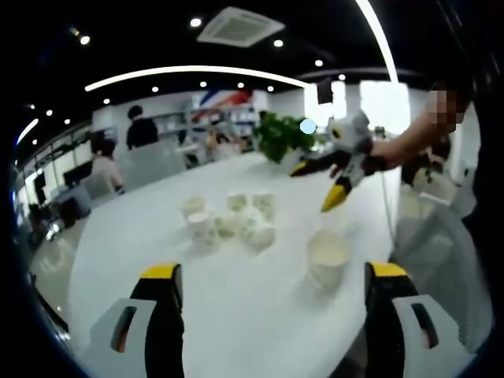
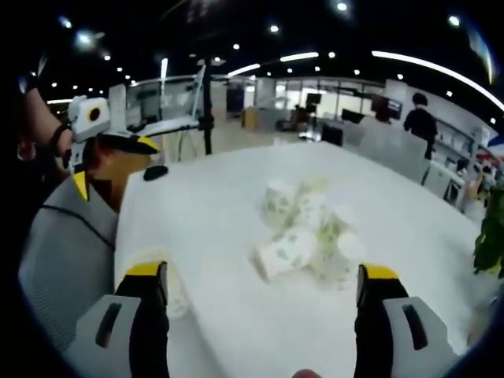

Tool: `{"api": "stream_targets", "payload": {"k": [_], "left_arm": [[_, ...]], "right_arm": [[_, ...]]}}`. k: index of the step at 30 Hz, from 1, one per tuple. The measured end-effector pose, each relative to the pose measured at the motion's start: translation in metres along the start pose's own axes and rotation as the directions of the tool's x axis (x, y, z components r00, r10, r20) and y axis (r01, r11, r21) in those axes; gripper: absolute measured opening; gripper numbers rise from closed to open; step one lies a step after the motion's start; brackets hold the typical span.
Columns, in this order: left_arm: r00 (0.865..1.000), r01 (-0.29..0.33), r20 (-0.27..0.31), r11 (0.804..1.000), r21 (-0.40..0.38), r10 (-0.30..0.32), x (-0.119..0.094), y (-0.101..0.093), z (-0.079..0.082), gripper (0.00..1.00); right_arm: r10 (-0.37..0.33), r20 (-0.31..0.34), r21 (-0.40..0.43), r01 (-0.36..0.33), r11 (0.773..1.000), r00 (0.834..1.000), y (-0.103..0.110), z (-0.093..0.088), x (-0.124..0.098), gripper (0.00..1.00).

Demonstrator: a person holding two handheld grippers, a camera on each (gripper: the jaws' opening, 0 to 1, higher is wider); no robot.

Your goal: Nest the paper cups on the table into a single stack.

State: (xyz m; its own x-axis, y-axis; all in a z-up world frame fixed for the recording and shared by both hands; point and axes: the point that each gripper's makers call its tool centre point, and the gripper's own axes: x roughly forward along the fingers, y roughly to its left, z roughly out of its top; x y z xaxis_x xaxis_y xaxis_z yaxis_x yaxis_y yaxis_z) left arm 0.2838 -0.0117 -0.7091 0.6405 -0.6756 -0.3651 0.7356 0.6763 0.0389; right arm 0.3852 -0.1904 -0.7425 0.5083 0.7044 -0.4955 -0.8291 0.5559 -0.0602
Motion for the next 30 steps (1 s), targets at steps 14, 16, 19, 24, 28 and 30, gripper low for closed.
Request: {"api": "stream_targets", "payload": {"k": [14,16,19,24,28,30], "left_arm": [[1.0,-0.008,-0.006,1.0,-0.011,0.008,-0.002,-0.002,-0.006,0.96],[1.0,-0.01,-0.006,1.0,-0.012,0.01,-0.002,-0.002,-0.006,0.96],[1.0,-0.014,-0.006,1.0,-0.014,0.014,-0.003,-0.002,-0.006,0.96],[1.0,-0.022,-0.007,1.0,-0.019,0.022,-0.006,-0.002,-0.008,0.96],[1.0,-0.027,-0.01,0.999,-0.022,0.027,-0.007,-0.001,-0.011,0.96],[1.0,-0.029,-0.013,0.999,-0.025,0.029,-0.008,-0.002,-0.012,0.96]], "right_arm": [[0.055,-0.035,-0.086,-0.058,0.995,0.998,-0.01,0.009,0.021,0.96],[0.063,-0.038,-0.091,-0.066,0.994,0.997,-0.01,0.01,0.024,0.95],[0.07,-0.041,-0.095,-0.074,0.993,0.997,-0.009,0.012,0.027,0.94],[0.091,-0.047,-0.102,-0.096,0.99,0.995,-0.004,0.015,0.035,0.94],[0.124,-0.071,-0.107,-0.131,0.986,0.99,-0.001,0.014,0.045,0.91],[0.131,-0.078,-0.104,-0.139,0.985,0.988,-0.001,0.013,0.048,0.9]]}}
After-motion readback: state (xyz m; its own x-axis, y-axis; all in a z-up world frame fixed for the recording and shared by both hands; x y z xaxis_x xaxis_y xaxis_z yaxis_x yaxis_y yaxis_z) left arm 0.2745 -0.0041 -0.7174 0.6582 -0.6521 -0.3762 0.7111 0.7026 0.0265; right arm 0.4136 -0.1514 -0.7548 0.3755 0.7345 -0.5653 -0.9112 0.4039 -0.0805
